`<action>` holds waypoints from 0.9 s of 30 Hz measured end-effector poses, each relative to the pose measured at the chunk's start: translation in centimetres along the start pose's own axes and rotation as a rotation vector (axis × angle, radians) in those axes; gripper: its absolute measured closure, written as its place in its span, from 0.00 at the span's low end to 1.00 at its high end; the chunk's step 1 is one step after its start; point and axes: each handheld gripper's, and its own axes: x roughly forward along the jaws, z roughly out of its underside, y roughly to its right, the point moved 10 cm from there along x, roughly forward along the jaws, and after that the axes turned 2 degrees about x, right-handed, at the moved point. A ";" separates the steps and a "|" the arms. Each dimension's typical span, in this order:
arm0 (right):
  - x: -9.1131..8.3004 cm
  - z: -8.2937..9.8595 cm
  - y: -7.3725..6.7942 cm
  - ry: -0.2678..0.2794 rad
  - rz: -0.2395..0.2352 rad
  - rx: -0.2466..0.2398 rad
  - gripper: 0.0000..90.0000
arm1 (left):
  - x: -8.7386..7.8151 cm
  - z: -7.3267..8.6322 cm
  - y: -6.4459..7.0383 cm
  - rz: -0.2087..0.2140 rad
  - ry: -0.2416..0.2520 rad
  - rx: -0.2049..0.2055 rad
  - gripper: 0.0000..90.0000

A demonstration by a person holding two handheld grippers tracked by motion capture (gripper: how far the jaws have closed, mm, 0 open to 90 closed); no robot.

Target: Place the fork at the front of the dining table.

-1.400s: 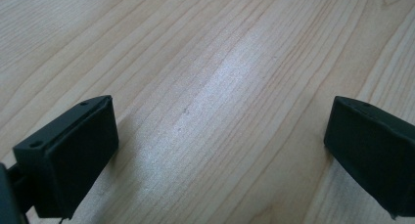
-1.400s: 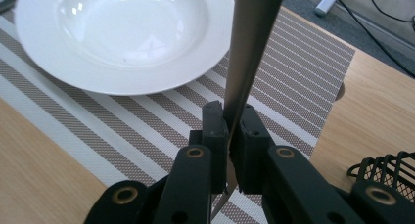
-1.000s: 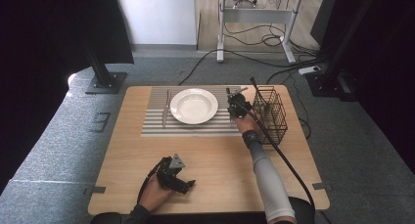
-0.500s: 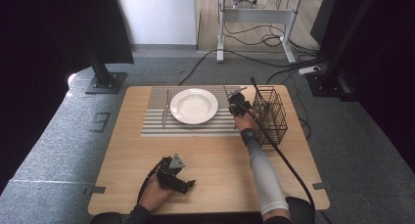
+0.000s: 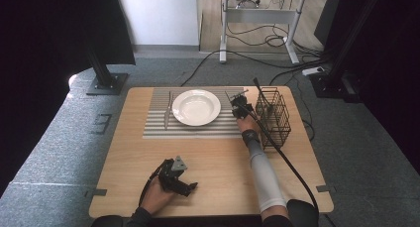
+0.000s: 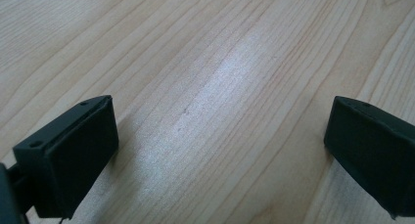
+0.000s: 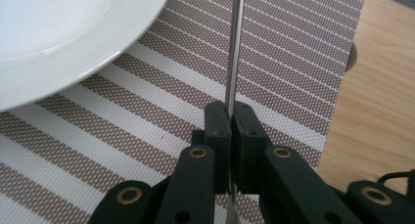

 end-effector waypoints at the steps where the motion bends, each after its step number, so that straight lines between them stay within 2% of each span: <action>1: 0.2 0.1 0.0 -0.003 0.001 0.007 0.95 | 0.0 0.0 0.0 0.000 0.000 0.000 0.00; 9: 1.7 0.7 0.2 -0.023 0.001 0.009 0.95 | 0.0 0.0 0.0 0.000 0.000 0.000 0.00; 25: 1.7 0.7 0.3 -0.021 -0.007 0.013 0.93 | 0.0 0.0 0.0 0.000 0.000 0.000 0.00; 27: 1.7 0.7 0.2 -0.020 -0.016 0.012 0.91 | 0.0 0.0 0.0 0.000 0.000 0.000 0.00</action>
